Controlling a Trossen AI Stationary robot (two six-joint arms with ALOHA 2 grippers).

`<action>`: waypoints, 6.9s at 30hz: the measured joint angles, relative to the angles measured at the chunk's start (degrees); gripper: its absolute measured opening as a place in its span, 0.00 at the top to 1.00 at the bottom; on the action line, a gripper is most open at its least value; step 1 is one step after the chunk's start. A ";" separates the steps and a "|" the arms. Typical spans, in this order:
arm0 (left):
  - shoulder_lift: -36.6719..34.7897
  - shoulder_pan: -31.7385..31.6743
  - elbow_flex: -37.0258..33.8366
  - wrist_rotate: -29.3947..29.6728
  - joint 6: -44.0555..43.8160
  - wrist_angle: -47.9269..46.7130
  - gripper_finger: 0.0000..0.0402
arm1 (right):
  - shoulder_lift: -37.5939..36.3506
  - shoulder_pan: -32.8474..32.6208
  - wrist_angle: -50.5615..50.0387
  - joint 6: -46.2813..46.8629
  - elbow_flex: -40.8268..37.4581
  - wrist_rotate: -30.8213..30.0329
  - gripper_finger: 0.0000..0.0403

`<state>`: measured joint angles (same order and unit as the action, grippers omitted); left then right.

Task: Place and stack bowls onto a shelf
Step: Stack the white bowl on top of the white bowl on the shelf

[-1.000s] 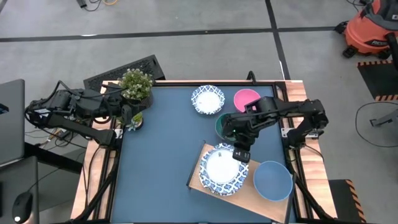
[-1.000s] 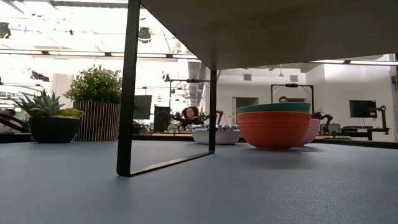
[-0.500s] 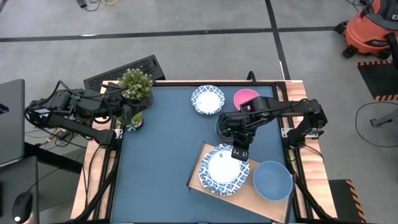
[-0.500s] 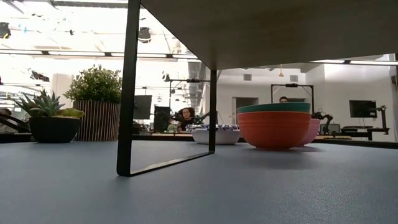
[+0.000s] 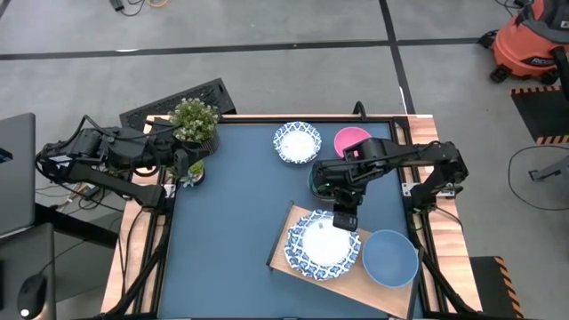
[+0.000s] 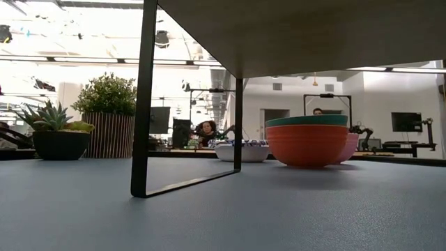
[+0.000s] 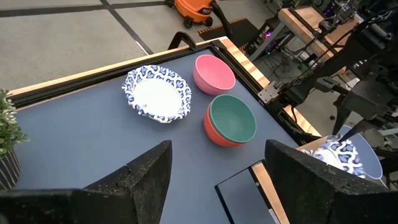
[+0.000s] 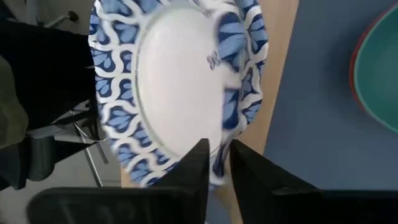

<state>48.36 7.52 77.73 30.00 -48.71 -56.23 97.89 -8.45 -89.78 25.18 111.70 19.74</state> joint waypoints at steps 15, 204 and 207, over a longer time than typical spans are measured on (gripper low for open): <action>0.01 0.01 0.00 -0.04 -0.65 0.01 0.39 | -0.39 0.66 4.99 -0.77 0.07 -0.11 0.55; 1.86 -0.02 0.00 1.35 0.03 -6.09 0.39 | 30.84 27.45 32.42 -26.04 -0.15 -24.40 0.54; 1.86 -0.02 0.00 1.37 -0.04 -6.07 0.39 | 30.84 27.62 32.59 -26.89 -0.15 -24.36 0.56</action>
<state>50.22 7.51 77.73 31.38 -48.75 -62.30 128.73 19.17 -57.19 -1.71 111.55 -4.62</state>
